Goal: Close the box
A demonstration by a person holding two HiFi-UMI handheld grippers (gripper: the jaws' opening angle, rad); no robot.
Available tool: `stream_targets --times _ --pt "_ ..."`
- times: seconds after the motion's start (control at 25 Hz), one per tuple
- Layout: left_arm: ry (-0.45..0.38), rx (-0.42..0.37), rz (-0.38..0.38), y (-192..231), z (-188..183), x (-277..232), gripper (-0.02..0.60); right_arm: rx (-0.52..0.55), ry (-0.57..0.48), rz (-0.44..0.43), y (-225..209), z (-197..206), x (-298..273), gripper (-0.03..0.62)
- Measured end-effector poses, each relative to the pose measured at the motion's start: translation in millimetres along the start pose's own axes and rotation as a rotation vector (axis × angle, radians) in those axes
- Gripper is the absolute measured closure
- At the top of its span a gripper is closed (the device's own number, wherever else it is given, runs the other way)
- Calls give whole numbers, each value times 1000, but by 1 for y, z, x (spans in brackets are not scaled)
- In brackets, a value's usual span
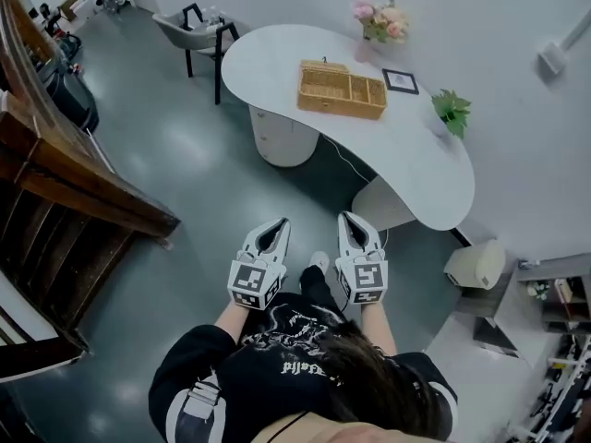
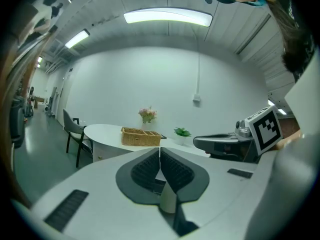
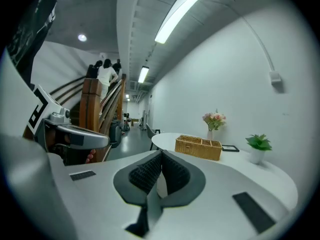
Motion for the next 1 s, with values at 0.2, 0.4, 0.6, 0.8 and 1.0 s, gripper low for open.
stream_targets --times 0.2,0.4,0.6,0.8,1.0 --pt "-23 -11 -2 -7 -33 -77 557 -28 -20 -48 -71 -22 -58 569" --pt "-18 0 -55 -6 -35 -132 557 -34 -19 -111 -110 -20 -98 569" --pt "-44 31 -97 -4 -40 -175 557 -44 -3 -153 -147 -14 -119 569" --pt "-43 31 -135 6 -43 -191 557 -61 -4 -162 -168 -15 -135 569" --pt "-33 41 -153 29 -43 -204 557 -99 22 -136 -180 -12 -152 569"
Point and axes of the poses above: the fingertips, and each gripper's own axes: x backward along the fingers, y to its left, z out of its underside, the point moved 5 cm from there along x, backward along the fingers, and after that the axes turned 7 degrees about z, right-handed, at the moved point
